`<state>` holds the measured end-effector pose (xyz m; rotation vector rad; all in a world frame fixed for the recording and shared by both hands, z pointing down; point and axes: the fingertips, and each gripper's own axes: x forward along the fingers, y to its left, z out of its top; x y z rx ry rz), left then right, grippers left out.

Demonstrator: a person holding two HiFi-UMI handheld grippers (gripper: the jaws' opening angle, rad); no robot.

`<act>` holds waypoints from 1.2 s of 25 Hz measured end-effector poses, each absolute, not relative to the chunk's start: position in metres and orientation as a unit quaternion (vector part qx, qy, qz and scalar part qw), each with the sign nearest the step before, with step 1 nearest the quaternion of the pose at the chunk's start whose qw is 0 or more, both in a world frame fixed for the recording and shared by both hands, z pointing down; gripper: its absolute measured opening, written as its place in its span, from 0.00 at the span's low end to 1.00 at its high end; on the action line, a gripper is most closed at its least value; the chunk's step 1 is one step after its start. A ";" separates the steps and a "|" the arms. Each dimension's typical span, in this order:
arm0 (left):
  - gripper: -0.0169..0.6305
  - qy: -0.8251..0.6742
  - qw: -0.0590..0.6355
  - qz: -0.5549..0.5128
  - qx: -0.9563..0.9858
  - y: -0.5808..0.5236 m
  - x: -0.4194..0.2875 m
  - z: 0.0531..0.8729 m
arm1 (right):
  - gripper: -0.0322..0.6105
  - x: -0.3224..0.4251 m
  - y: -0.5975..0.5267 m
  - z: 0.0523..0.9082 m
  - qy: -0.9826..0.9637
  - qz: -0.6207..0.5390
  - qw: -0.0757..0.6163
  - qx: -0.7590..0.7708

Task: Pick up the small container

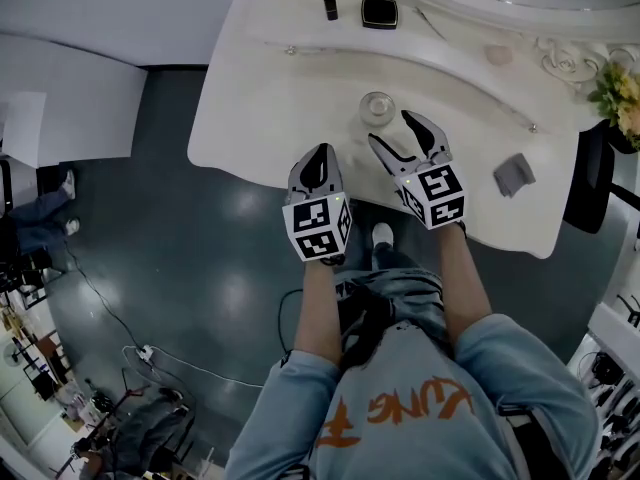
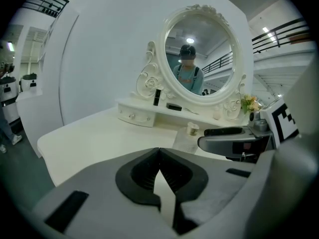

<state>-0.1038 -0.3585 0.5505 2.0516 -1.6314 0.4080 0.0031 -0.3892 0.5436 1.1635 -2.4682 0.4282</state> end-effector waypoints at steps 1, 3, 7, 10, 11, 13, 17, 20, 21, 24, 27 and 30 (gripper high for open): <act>0.06 -0.598 0.244 0.150 0.749 -0.360 -0.108 0.552 | 0.52 0.002 -0.393 0.548 -0.876 0.148 0.196 0.416; 0.06 -0.601 0.247 0.150 0.746 -0.363 -0.115 0.554 | 0.53 0.001 -0.400 0.556 -0.872 0.145 0.208 0.419; 0.06 -0.602 0.251 0.150 0.743 -0.367 -0.124 0.558 | 0.55 -0.005 -0.411 0.567 -0.869 0.146 0.220 0.418; 0.06 -0.601 0.254 0.150 0.743 -0.370 -0.128 0.560 | 0.55 -0.012 -0.419 0.573 -0.868 0.140 0.230 0.418; 0.06 -0.600 0.255 0.150 0.743 -0.371 -0.129 0.561 | 0.56 -0.014 -0.422 0.575 -0.867 0.138 0.232 0.419; 0.06 -0.598 0.257 0.151 0.744 -0.373 -0.130 0.562 | 0.56 -0.019 -0.426 0.579 -0.865 0.134 0.237 0.421; 0.06 -0.595 0.257 0.153 0.746 -0.377 -0.132 0.562 | 0.56 -0.023 -0.433 0.586 -0.859 0.130 0.248 0.429; 0.06 -0.593 0.256 0.154 0.748 -0.381 -0.133 0.560 | 0.56 -0.023 -0.435 0.590 -0.853 0.134 0.255 0.434; 0.06 -0.593 0.254 0.154 0.749 -0.382 -0.133 0.558 | 0.56 -0.023 -0.436 0.591 -0.852 0.136 0.256 0.436; 0.06 -0.590 0.249 0.153 0.753 -0.384 -0.129 0.555 | 0.56 -0.022 -0.436 0.592 -0.847 0.142 0.264 0.440; 0.06 -0.586 0.246 0.150 0.757 -0.383 -0.121 0.551 | 0.56 -0.018 -0.434 0.590 -0.841 0.155 0.265 0.445; 0.06 -0.584 0.241 0.143 0.762 -0.381 -0.113 0.545 | 0.56 -0.014 -0.429 0.576 -0.844 0.157 0.248 0.448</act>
